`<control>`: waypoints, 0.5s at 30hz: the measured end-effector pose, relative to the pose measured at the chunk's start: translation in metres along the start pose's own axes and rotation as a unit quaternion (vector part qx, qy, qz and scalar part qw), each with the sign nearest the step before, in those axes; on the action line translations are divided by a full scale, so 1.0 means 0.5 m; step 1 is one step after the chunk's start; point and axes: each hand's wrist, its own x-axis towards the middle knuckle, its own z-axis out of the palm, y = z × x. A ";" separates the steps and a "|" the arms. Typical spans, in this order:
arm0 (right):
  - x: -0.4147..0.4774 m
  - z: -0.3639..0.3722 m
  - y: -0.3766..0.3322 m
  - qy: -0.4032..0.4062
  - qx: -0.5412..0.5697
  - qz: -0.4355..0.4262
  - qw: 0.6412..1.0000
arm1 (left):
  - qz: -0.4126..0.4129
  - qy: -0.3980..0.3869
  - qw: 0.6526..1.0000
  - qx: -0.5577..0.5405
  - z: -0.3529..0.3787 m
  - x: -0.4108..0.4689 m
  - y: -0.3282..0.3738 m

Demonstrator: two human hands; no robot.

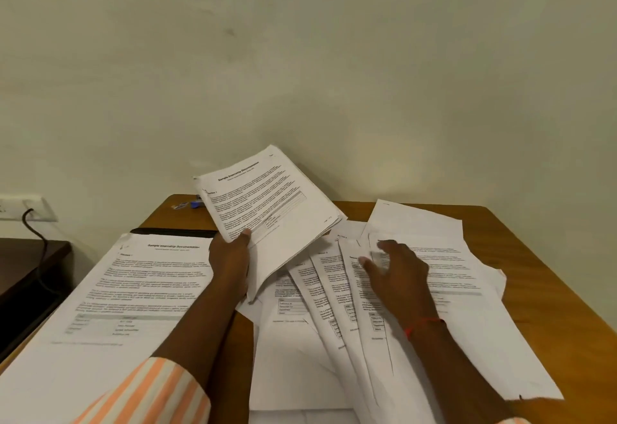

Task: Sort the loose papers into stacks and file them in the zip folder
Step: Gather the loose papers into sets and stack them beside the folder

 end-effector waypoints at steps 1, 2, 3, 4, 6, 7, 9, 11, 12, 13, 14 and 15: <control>-0.014 0.007 -0.022 -0.016 0.011 -0.032 0.999 | -0.002 0.002 1.000 0.002 -0.001 0.002 -0.001; -0.027 0.016 -0.039 -0.041 0.003 -0.053 0.998 | -0.003 0.002 1.000 0.002 -0.002 0.004 -0.001; -0.038 0.027 -0.052 -0.064 -0.020 -0.068 0.995 | -0.007 0.003 1.000 0.002 -0.003 0.007 -0.001; -0.045 0.038 -0.058 -0.080 -0.041 -0.080 0.993 | -0.008 0.002 1.000 0.003 -0.005 0.010 -0.003; -0.048 0.049 -0.062 -0.097 -0.048 -0.091 0.990 | -0.004 0.000 1.000 0.011 -0.007 0.013 -0.006; -0.048 0.050 -0.062 -0.102 -0.037 -0.091 0.990 | -0.003 0.000 1.000 0.013 -0.008 0.015 -0.008; -0.050 0.049 -0.065 -0.101 -0.022 -0.102 0.989 | -0.005 0.001 1.000 0.012 -0.011 0.018 -0.011; -0.055 0.047 -0.070 -0.095 -0.025 -0.121 0.988 | -0.009 -0.003 1.000 0.011 -0.012 0.021 -0.012; -0.060 0.047 -0.073 -0.100 -0.029 -0.129 0.986 | -0.009 -0.005 1.000 0.012 -0.012 0.023 -0.014; -0.064 0.049 -0.075 -0.110 -0.034 -0.136 0.984 | -0.008 -0.006 1.000 0.014 -0.012 0.025 -0.015; -0.067 0.052 -0.077 -0.121 -0.042 -0.144 0.981 | -0.004 -0.008 1.000 0.015 -0.012 0.027 -0.017; -0.070 0.056 -0.079 -0.134 -0.053 -0.151 0.978 | -0.004 -0.007 1.000 0.015 -0.012 0.028 -0.017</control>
